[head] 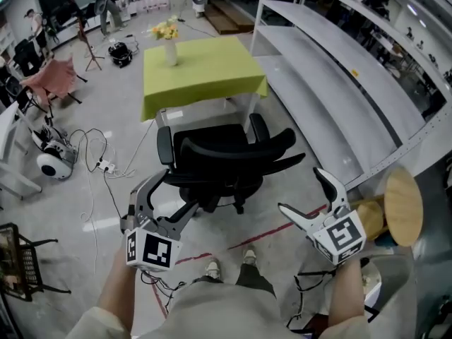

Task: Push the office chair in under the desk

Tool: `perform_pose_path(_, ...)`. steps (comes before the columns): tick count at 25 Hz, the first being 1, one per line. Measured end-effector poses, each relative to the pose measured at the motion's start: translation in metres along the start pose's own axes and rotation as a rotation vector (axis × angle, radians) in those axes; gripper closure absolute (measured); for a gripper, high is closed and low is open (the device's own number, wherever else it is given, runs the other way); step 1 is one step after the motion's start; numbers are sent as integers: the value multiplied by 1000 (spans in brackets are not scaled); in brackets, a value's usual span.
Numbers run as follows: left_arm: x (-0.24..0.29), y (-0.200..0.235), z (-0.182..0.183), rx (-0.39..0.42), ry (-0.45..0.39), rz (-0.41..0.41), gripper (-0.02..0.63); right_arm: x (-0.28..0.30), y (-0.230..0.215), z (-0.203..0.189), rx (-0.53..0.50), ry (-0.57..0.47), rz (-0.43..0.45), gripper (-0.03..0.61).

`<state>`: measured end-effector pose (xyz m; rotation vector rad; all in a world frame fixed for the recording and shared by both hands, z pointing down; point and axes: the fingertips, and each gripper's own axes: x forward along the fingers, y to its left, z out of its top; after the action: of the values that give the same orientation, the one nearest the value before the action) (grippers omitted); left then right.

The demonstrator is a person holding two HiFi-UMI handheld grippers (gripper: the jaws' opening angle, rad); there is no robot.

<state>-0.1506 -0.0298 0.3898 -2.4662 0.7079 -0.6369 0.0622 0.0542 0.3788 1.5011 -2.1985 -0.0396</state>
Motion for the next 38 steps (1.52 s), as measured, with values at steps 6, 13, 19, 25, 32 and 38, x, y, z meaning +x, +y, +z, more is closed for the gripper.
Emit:
perform_pose_path(6, 38, -9, -11, -21, 43, -38, 212, 39, -17, -27, -48, 61, 117, 110)
perform_pose_path(13, 82, -20, -40, 19, 155, -14, 218, 75, -37, -67, -94, 120, 283, 110)
perform_pose_path(19, 110, -33, -65, 44, 275, -47, 225, 99, -50, -98, -128, 166, 377, 110)
perform_pose_path(25, 127, -49, -84, 109, 387, -166, 229, 117, -53, -122, -149, 211, 454, 120)
perform_pose_path(32, 132, -57, -103, 155, 445, -225, 250, 132, -51, -139, -200, 259, 480, 138)
perform_pose_path(38, 136, -49, -109, 271, 463, -182, 319, 137, -60, -145, -307, 288, 430, 213)
